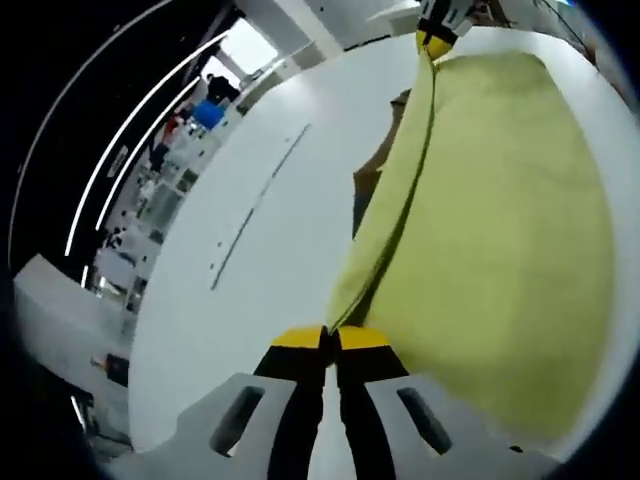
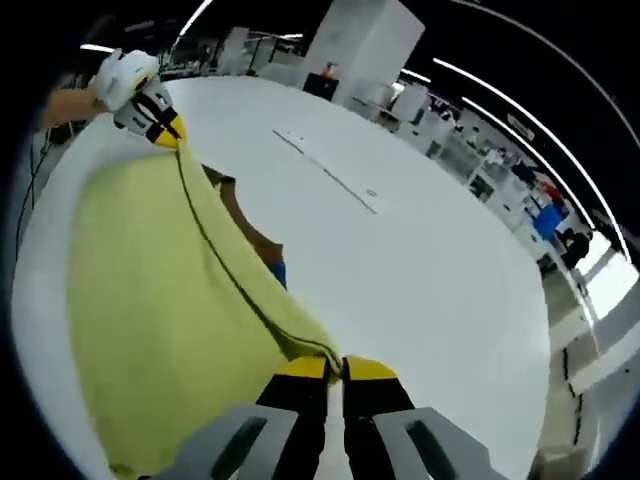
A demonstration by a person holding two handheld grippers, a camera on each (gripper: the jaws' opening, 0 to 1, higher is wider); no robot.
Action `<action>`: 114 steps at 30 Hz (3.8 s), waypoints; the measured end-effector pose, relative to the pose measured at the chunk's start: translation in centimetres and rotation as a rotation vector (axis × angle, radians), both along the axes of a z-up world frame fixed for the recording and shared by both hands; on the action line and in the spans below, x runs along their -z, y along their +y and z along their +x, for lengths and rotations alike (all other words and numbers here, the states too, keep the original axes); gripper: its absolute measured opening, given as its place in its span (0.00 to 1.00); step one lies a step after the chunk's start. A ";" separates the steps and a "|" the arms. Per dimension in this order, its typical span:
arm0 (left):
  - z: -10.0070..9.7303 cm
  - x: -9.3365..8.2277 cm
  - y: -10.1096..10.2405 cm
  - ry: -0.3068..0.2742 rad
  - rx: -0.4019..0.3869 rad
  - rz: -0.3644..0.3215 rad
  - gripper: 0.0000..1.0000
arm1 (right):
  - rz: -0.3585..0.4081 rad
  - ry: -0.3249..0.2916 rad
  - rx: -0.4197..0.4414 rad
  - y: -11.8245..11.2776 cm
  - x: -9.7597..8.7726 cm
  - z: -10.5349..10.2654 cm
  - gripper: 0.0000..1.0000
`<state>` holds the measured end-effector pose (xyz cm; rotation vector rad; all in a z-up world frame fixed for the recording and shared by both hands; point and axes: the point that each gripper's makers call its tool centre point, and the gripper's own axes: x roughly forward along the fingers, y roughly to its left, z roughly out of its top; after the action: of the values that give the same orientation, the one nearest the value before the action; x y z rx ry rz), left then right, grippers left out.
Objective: Fold the garment on the visible template until the final outline fits inside the template.
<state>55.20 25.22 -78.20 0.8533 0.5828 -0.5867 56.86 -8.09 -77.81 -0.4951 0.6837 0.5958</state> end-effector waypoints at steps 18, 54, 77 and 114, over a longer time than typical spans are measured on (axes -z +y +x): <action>1.0 -0.1 1.7 0.112 -0.456 -0.465 0.12 | 0.243 0.163 0.393 -2.3 1.3 1.1 0.17; -9.5 -4.4 -0.1 0.180 -0.248 -0.697 0.60 | 0.207 0.162 0.156 1.4 -4.7 -9.9 0.41; -14.9 -1.1 -0.1 0.250 -0.276 -0.694 0.42 | 0.182 0.167 0.293 0.8 -1.8 -16.6 0.25; -16.1 1.3 0.3 0.293 -0.337 -0.725 0.09 | 0.223 0.176 0.559 0.2 1.5 -17.7 0.07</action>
<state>39.11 25.54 -79.49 -0.0194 0.6958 -0.5584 39.13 -7.92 -79.31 -0.0319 0.8680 0.1826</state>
